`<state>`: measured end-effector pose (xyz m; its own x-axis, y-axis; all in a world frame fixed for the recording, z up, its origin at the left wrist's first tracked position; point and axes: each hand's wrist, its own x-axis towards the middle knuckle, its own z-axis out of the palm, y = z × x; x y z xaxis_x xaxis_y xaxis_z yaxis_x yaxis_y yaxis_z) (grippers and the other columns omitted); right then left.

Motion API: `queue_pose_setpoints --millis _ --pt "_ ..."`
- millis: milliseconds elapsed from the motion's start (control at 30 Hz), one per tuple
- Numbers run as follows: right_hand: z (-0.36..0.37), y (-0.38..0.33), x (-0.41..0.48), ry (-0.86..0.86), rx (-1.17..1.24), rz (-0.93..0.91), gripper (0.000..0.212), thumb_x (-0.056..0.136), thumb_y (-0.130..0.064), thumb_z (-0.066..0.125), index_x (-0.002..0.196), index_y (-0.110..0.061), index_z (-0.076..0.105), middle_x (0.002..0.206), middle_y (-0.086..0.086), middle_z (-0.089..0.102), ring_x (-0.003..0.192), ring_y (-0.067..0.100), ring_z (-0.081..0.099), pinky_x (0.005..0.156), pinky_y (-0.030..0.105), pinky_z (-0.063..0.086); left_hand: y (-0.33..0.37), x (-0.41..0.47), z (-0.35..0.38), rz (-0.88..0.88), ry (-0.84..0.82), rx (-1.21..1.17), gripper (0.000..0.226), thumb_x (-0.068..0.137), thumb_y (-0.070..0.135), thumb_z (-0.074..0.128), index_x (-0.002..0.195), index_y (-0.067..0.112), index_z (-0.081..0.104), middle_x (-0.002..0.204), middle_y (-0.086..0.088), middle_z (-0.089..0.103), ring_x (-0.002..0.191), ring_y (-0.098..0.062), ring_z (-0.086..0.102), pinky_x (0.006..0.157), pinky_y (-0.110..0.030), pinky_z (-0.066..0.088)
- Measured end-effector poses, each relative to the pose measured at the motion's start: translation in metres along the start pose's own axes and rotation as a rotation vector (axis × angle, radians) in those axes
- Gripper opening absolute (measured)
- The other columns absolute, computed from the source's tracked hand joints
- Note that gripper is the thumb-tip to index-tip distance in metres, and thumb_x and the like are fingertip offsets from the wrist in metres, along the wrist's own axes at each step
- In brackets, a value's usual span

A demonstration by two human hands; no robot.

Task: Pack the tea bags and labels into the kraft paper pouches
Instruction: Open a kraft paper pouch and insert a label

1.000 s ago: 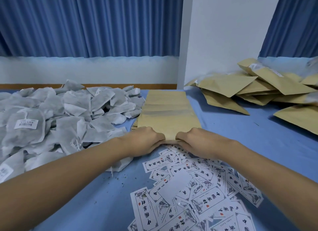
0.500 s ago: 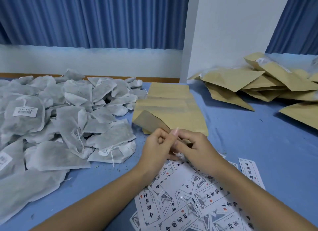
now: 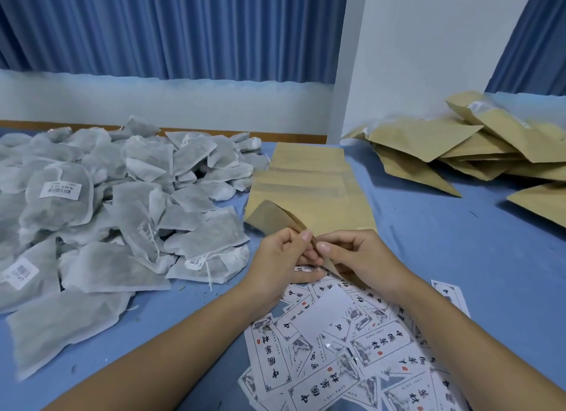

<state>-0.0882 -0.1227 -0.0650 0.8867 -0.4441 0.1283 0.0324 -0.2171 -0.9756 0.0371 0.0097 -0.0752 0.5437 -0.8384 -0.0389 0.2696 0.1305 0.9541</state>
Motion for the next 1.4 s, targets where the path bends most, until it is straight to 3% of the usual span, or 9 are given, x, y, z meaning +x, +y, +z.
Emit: queue_pose_setpoints --millis 100,267,367,533,667,1067,1167,1267,1400 --pt "0.000 0.002 0.001 0.023 0.037 0.018 0.022 0.083 -0.025 0.077 0.103 -0.015 0.080 0.089 0.019 0.074 0.068 0.012 0.056 0.062 0.020 0.048 0.000 0.000 0.000 -0.016 0.013 0.009 0.023 0.102 0.018 0.055 0.091 -0.001 0.061 0.077 -0.017 0.066 0.078 -0.024 0.071 0.070 -0.039 0.060" --pt "0.002 0.006 0.000 0.055 -0.099 -0.038 0.015 0.089 -0.026 0.073 0.095 -0.014 0.079 0.083 0.008 0.074 0.069 0.013 0.058 0.065 0.027 0.048 0.002 -0.001 -0.002 -0.045 0.027 -0.029 0.024 0.100 0.007 0.050 0.080 0.005 0.062 0.072 -0.022 0.065 0.076 -0.030 0.070 0.067 -0.040 0.060" --pt "0.007 0.007 -0.005 0.095 -0.398 -0.186 0.008 0.093 -0.020 0.071 0.092 -0.022 0.078 0.089 -0.005 0.074 0.082 0.010 0.069 0.075 0.034 0.055 0.000 0.000 -0.001 -0.040 0.027 0.023 0.027 0.096 0.000 0.049 0.074 0.004 0.064 0.069 -0.021 0.064 0.070 -0.028 0.069 0.066 -0.038 0.060" --pt "0.018 0.003 -0.011 0.142 -0.907 -0.478 0.012 0.091 -0.008 0.064 0.089 -0.016 0.073 0.086 -0.008 0.068 0.079 0.013 0.063 0.065 0.037 0.052 -0.007 0.003 0.004 0.025 0.205 0.196 0.018 0.091 0.002 0.053 0.076 -0.005 0.061 0.059 -0.011 0.065 0.062 -0.020 0.070 0.063 -0.028 0.059" --pt "0.021 -0.003 -0.008 0.306 -0.900 -0.464 0.009 0.092 -0.010 0.066 0.085 -0.012 0.072 0.080 -0.003 0.066 0.070 0.017 0.060 0.062 0.040 0.051 -0.007 0.002 0.008 0.058 0.175 0.233 0.041 0.095 0.001 0.049 0.060 0.010 0.068 0.057 -0.011 0.065 0.062 -0.022 0.070 0.063 -0.029 0.060" --pt "0.030 -0.005 -0.011 0.547 -1.038 -0.445 0.016 0.094 -0.015 0.068 0.077 -0.014 0.069 0.074 -0.003 0.065 0.056 0.023 0.058 0.048 0.038 0.049 0.007 -0.002 0.013 0.058 0.088 0.267 0.037 0.096 -0.004 0.044 0.068 0.003 0.067 0.062 -0.015 0.065 0.068 -0.027 0.073 0.064 -0.030 0.061" --pt "0.015 -0.006 -0.004 0.669 -0.992 -0.323 0.014 0.095 -0.018 0.066 0.082 -0.014 0.069 0.077 -0.001 0.066 0.062 0.027 0.060 0.057 0.037 0.048 -0.001 -0.008 0.008 0.024 0.039 0.428 0.035 0.092 -0.002 0.047 0.061 0.003 0.064 0.065 -0.016 0.070 0.079 -0.037 0.074 0.077 -0.046 0.058" --pt "0.012 -0.003 -0.010 0.509 -0.977 -0.307 0.007 0.095 -0.025 0.066 0.091 -0.021 0.067 0.085 -0.011 0.065 0.071 0.014 0.055 0.063 0.036 0.045 -0.005 -0.013 0.007 0.037 0.025 0.440 0.027 0.092 0.003 0.047 0.074 -0.013 0.059 0.065 -0.014 0.070 0.076 -0.028 0.076 0.088 -0.061 0.054" --pt "0.024 -0.004 -0.014 0.277 -1.061 -0.213 0.013 0.094 -0.033 0.061 0.107 -0.033 0.063 0.102 -0.017 0.066 0.096 0.009 0.059 0.070 0.033 0.049 0.000 -0.012 0.008 0.051 0.027 0.394 0.030 0.087 0.007 0.047 0.066 -0.007 0.065 0.063 -0.015 0.069 0.077 -0.041 0.073 0.082 -0.051 0.058"
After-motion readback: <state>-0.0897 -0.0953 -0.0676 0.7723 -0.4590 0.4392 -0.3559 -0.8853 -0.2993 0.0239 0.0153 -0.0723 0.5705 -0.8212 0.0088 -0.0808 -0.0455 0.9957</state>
